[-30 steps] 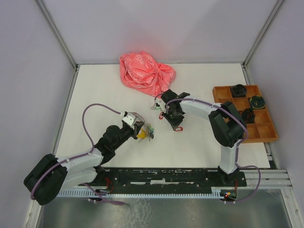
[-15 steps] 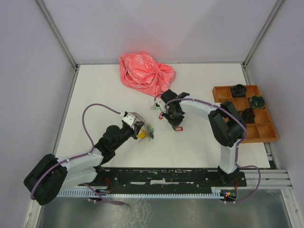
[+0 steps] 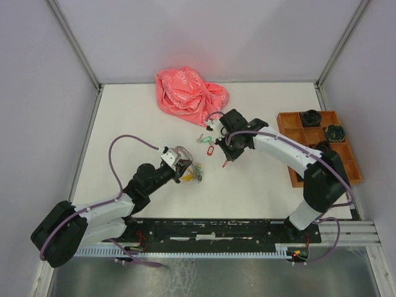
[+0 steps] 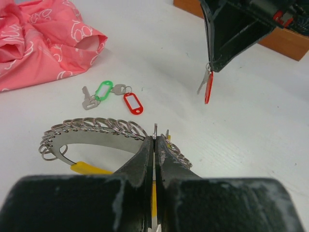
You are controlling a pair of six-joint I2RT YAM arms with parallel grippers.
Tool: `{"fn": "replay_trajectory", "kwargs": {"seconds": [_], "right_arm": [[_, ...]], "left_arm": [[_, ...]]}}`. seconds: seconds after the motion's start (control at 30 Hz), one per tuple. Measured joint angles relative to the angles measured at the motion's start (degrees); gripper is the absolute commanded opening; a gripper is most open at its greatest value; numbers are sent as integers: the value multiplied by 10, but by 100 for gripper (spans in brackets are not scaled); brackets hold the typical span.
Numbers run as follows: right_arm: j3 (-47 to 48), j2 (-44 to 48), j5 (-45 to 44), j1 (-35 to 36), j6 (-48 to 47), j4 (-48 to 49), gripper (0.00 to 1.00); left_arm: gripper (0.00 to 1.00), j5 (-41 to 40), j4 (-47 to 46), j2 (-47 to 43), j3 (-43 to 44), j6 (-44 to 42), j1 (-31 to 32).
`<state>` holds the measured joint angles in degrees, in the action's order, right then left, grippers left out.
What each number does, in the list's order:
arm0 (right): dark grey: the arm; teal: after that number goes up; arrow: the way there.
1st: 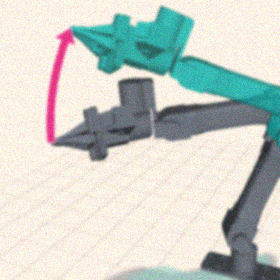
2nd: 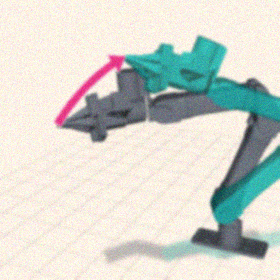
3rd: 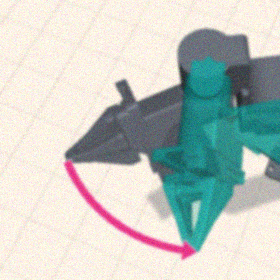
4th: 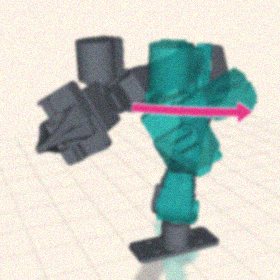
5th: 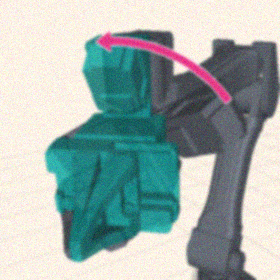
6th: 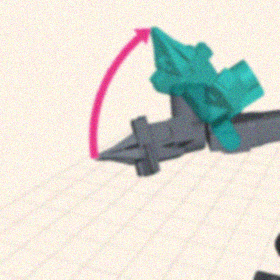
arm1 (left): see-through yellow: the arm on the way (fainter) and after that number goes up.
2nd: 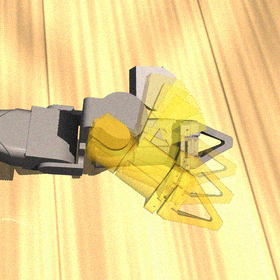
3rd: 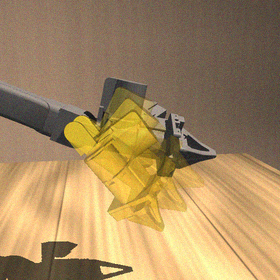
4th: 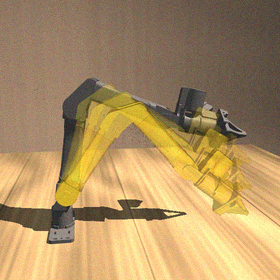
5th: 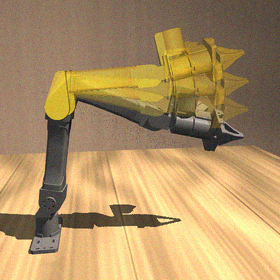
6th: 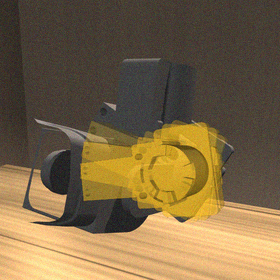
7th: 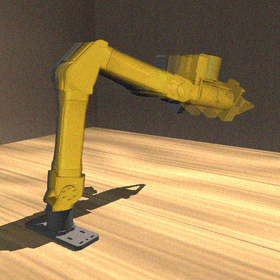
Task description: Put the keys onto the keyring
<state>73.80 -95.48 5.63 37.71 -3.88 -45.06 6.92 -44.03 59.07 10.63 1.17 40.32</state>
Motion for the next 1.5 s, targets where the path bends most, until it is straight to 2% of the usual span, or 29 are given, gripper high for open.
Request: {"fn": "replay_trajectory", "kwargs": {"seconds": [0.27,0.5,0.73,0.97,1.2,1.5], "right_arm": [[-39,148,38,0,-31,27,1],[-46,234,82,0,-93,54,1],[-140,316,145,0,-175,138,1],[-210,326,198,1,-220,200,1],[-241,326,247,8,-236,276,1],[-249,301,276,38,-251,313,1]], "left_arm": [[3,73,-20,2,0,-21,0],[3,128,-42,21,9,-35,0],[3,163,-57,32,19,-49,0],[3,173,-90,31,18,-49,0],[3,177,-113,11,-2,-49,0],[3,205,-122,10,-16,-49,0]]}}
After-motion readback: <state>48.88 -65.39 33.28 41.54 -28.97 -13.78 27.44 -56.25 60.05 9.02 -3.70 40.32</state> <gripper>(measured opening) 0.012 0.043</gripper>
